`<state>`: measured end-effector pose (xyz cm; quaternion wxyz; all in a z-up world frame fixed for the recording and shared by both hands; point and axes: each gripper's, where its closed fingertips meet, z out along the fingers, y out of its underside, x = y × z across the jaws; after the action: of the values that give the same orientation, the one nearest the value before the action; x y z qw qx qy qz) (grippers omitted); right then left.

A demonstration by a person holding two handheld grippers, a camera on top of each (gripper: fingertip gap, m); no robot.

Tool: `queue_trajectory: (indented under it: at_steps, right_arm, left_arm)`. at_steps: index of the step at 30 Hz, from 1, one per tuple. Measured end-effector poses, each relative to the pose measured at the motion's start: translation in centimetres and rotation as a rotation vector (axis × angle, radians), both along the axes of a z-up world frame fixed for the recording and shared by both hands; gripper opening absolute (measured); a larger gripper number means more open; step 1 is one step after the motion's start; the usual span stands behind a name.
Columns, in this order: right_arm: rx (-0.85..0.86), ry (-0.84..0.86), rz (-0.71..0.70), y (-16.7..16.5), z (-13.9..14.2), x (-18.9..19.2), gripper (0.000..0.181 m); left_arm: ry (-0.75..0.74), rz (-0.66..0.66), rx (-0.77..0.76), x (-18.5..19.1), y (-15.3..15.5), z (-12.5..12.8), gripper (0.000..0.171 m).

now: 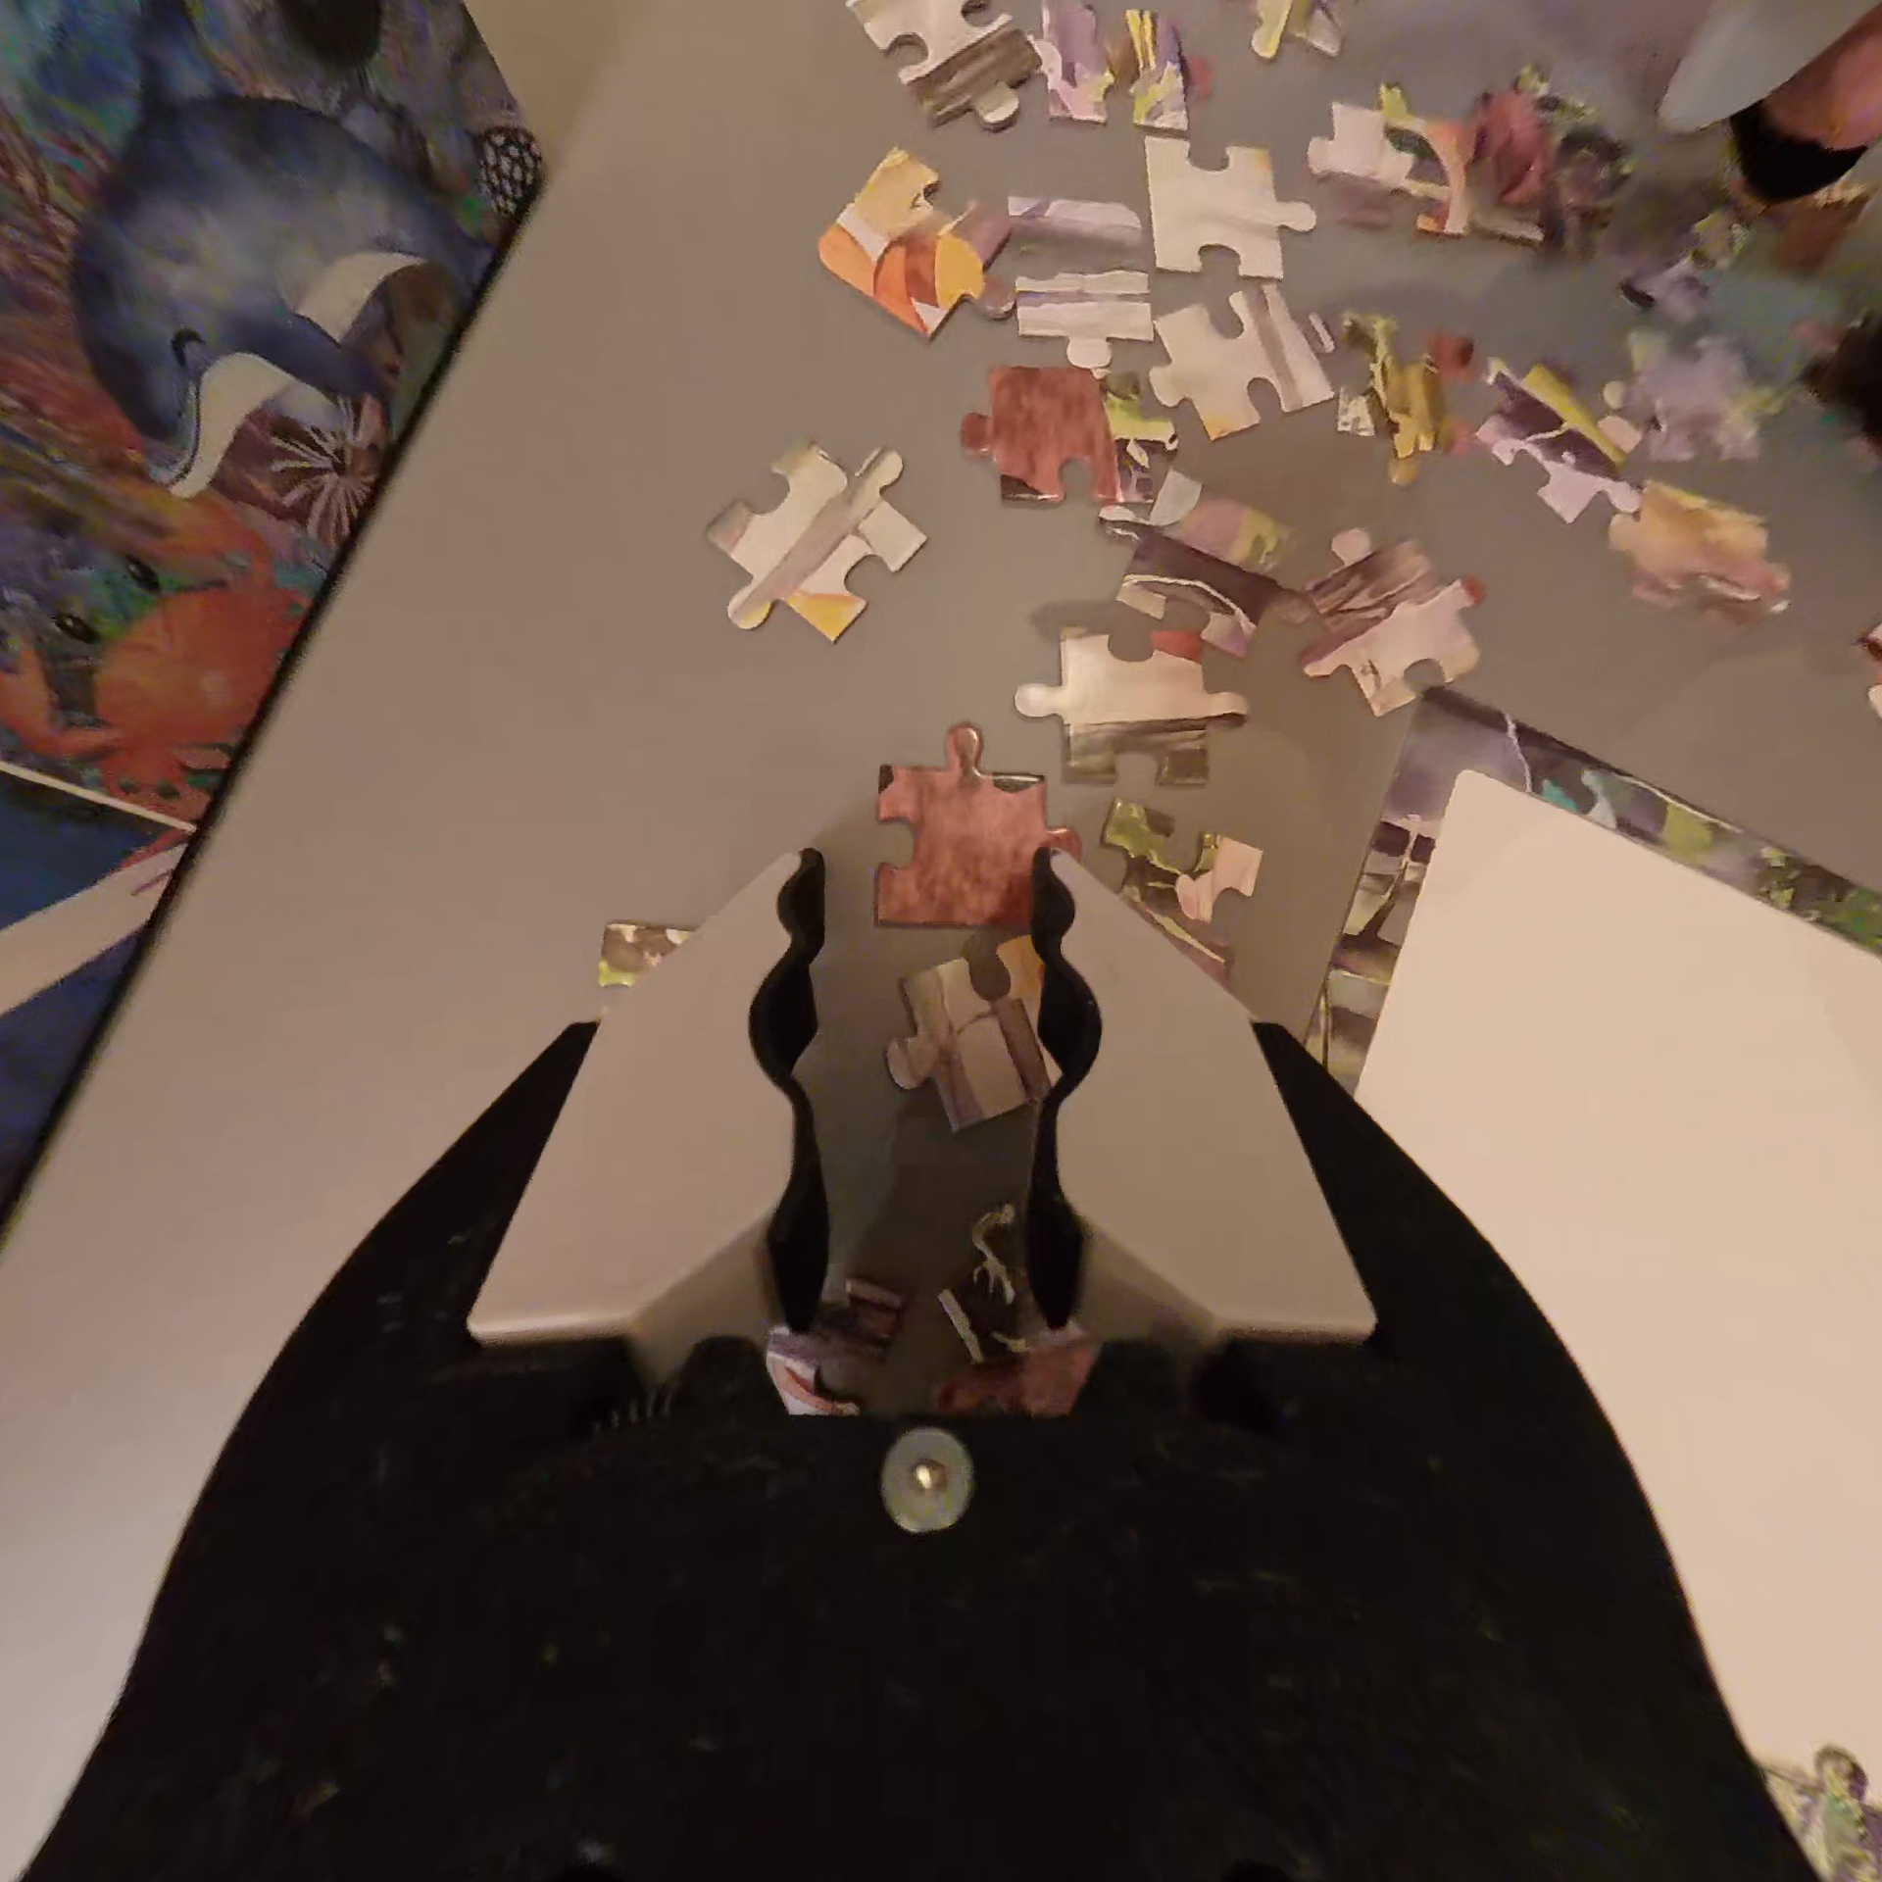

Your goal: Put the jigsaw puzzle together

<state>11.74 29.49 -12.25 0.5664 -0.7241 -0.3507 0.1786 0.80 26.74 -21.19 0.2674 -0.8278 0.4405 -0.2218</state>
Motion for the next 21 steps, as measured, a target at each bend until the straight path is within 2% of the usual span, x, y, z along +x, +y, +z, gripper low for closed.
queue_trajectory:
  at_steps: [8,12,15,17,21]
  right_arm:
    - [0.032,-0.016,0.002,-0.4,0.7,-0.2,0.034]
    - [0.046,-0.025,-0.004,-0.4,0.9,-0.1,0.034]
    - [0.05,-0.024,-0.008,-0.3,1.0,0.0,0.034]
    - [0.058,-0.022,-0.012,-0.3,1.2,0.1,0.033]
    - [0.092,-0.015,-0.026,-0.3,1.9,0.5,0.03]
  left_arm:
    - [0.08,-0.042,0.062,0.7,-0.9,-0.4,0.048]
    - [0.102,-0.011,0.1,0.6,-0.1,-0.4,0.033]
    - [0.096,0.028,0.099,0.6,0.6,-0.4,0.033]
    - [0.056,0.074,0.078,0.7,1.0,-0.1,0.033]
    - [-0.099,0.178,0.096,0.0,2.5,2.7,0.033]
